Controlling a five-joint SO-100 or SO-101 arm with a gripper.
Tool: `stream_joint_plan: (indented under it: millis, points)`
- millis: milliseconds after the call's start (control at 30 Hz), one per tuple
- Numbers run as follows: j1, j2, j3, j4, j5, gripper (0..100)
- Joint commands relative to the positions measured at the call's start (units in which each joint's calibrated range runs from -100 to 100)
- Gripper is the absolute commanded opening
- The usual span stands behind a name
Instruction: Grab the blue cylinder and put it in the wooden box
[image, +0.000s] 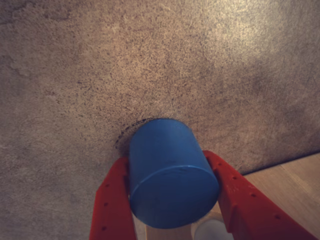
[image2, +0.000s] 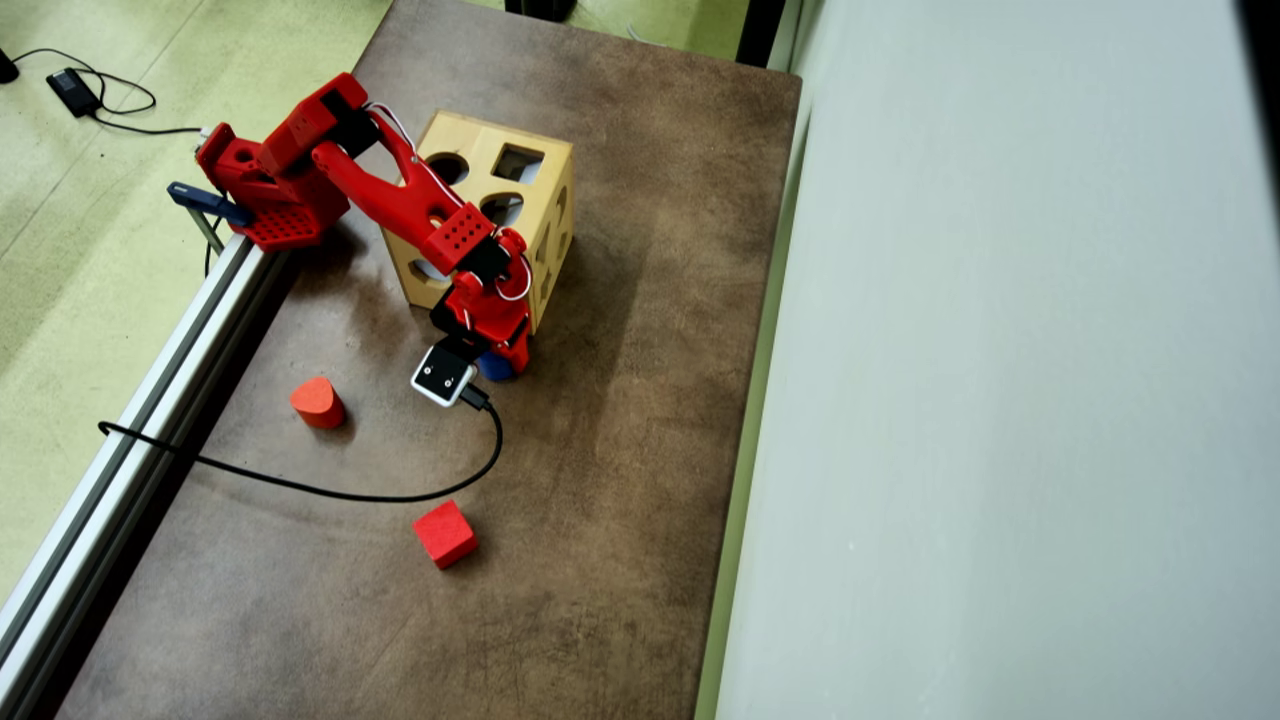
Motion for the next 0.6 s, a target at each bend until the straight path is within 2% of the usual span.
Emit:
stream_joint_plan:
  millis: [0, 333, 567]
  points:
    - [-0.1, -12.4, -1.3, 1.0, 0.2, 2]
    - [-0.1, -37.1, -1.5, 16.3, 0.3, 2]
    - [-0.1, -51.1, -1.5, 22.7, 0.3, 2]
